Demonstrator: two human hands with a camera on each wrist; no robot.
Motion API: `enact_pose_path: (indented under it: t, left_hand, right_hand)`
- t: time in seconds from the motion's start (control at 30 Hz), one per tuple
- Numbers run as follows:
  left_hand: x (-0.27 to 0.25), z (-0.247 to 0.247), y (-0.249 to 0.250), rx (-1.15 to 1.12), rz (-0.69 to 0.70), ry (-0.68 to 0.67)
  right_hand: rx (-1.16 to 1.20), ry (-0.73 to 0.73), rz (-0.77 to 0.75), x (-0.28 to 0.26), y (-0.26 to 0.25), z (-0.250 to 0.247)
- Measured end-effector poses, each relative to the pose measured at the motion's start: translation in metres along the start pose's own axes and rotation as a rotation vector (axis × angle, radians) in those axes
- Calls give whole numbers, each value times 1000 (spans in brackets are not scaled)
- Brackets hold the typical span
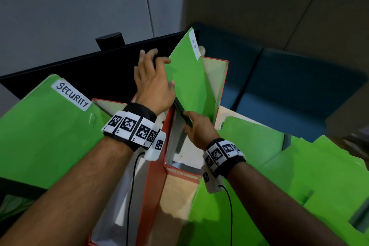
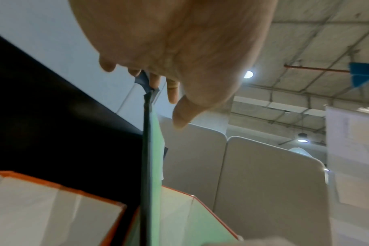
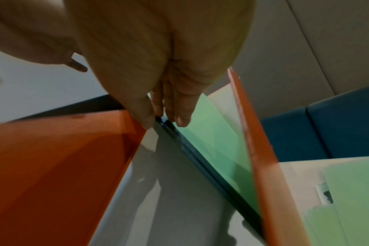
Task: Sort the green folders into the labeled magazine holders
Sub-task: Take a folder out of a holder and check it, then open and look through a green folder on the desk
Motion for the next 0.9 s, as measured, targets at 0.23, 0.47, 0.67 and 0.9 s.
enact_pose_path:
  t: [0.23,0.47,0.67,0.9]
  left_hand:
    - [-36,42,87,-146,290,-73]
    - [-105,153,154,-170,398,-500]
    - [-174,227,191,-180,402,-824]
    - [-232,281,224,-114,233,-1080]
  right_hand:
    - [-36,149,-106,-64,33,-47]
    - [-50,193,329,-185,165,-52]
    - [-50,178,673,-304,241,-30]
    - [-37,283,1053,-408,285,-8]
Point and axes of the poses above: each hand's wrist, its own x-axis towards the middle knuckle, its own z-axis out of the palm, y = z × x, the point moved 3 cm from there along x, towards the middle knuckle, and after that the axes turned 10 degrees about -y, right-handed, at the moved point
